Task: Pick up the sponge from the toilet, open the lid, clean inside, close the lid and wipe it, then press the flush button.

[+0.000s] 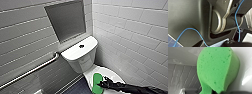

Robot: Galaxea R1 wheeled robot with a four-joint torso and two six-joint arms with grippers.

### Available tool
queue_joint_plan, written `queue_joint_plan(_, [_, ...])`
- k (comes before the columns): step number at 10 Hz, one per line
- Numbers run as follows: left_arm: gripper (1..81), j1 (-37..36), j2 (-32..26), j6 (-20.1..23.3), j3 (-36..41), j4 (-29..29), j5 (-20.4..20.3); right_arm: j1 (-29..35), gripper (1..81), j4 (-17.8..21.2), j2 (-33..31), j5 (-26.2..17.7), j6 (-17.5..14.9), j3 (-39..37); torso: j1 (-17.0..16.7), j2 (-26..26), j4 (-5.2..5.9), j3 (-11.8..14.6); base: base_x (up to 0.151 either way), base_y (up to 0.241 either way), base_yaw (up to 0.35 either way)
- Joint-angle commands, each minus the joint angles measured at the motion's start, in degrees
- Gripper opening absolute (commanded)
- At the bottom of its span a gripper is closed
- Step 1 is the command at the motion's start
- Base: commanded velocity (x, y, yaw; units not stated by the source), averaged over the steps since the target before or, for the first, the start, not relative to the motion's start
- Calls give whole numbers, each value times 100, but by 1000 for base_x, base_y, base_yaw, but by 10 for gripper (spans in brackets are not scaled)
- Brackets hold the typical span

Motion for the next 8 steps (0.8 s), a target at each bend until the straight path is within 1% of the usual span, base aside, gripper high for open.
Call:
queue_joint_plan(1, [811, 75, -133, 47, 61, -14, 540, 93, 10, 141, -1389, 92, 31, 1477, 0, 0, 0, 0, 0, 0, 0])
queue_joint_plan(3, [811, 83, -124, 56, 61, 12, 540, -250, 10, 158, -1978, 304, 31, 1863, 0, 0, 0, 0, 0, 0, 0])
queue_joint_plan(5, [811, 75, -106, 56, 70, 21, 522, -497, 10, 203, -2692, 462, 31, 2463, 0, 0, 0, 0, 0, 0, 0])
queue_joint_plan(6, [811, 49, -98, 56, 79, 21, 522, -593, 10, 203, -3148, 568, 31, 2857, 0, 0, 0, 0, 0, 0, 0])
queue_joint_plan(7, [811, 31, -98, 56, 88, 30, 513, -673, 10, 298, -3618, 690, 23, 3232, 0, 0, 0, 0, 0, 0, 0])
queue_joint_plan(8, [811, 31, -98, 56, 96, 39, 522, -795, 10, 308, -3982, 717, 22, 3516, 0, 0, 0, 0, 0, 0, 0])
